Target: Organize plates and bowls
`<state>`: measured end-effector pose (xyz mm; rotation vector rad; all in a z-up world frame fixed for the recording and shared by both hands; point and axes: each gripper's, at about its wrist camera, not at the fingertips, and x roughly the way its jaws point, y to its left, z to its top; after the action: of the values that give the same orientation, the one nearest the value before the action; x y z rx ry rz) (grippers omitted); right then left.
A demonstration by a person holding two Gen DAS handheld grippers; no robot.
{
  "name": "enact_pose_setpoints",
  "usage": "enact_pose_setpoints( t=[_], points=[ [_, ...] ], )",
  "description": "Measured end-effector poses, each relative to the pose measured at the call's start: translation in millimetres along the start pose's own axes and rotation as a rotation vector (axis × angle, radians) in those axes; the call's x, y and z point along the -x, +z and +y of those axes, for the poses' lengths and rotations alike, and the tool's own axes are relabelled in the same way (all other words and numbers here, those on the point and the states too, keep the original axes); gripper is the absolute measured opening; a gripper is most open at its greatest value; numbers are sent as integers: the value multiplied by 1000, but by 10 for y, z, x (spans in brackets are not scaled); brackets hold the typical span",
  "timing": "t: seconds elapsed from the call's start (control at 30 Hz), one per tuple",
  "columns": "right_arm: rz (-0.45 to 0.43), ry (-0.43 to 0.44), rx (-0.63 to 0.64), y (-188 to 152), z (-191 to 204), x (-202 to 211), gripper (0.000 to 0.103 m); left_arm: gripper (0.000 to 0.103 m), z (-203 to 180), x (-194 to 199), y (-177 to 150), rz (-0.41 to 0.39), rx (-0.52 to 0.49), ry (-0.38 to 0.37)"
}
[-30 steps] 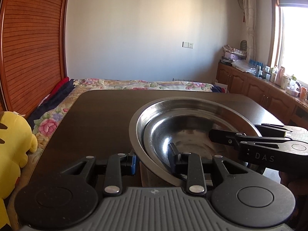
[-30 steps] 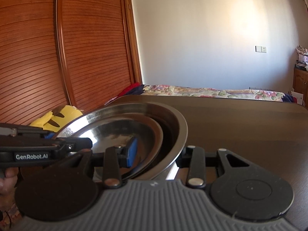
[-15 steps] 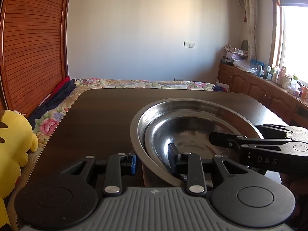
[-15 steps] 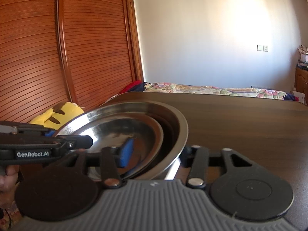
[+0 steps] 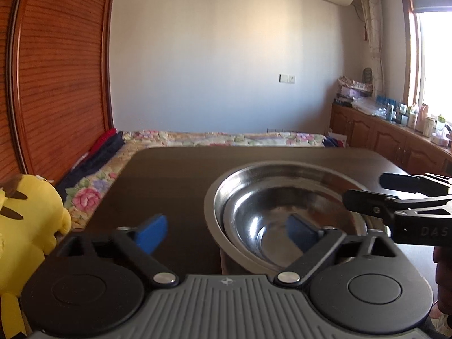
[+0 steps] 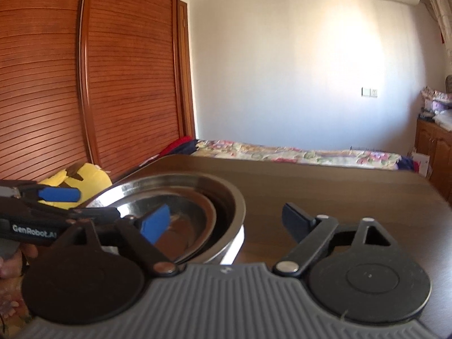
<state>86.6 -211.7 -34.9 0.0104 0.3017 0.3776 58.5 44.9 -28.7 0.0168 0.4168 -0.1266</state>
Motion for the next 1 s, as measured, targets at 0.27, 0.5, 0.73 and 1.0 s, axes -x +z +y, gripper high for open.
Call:
enact_pose_setpoints(
  t=[0.27, 0.5, 0.73, 1.0],
  points=[
    [-52, -34, 6, 26, -49, 216, 103, 103, -76, 151, 60, -29, -8, 11],
    [-47, -89, -1, 71, -127, 401, 103, 103, -219, 272, 86, -40, -11, 50],
    [-69, -135, 1, 102, -205, 642, 103, 103, -376, 343, 139, -21, -2, 14],
    [-71, -181, -30, 127, -264, 882, 103, 103, -663, 541, 170, -26, -39, 9]
  ],
)
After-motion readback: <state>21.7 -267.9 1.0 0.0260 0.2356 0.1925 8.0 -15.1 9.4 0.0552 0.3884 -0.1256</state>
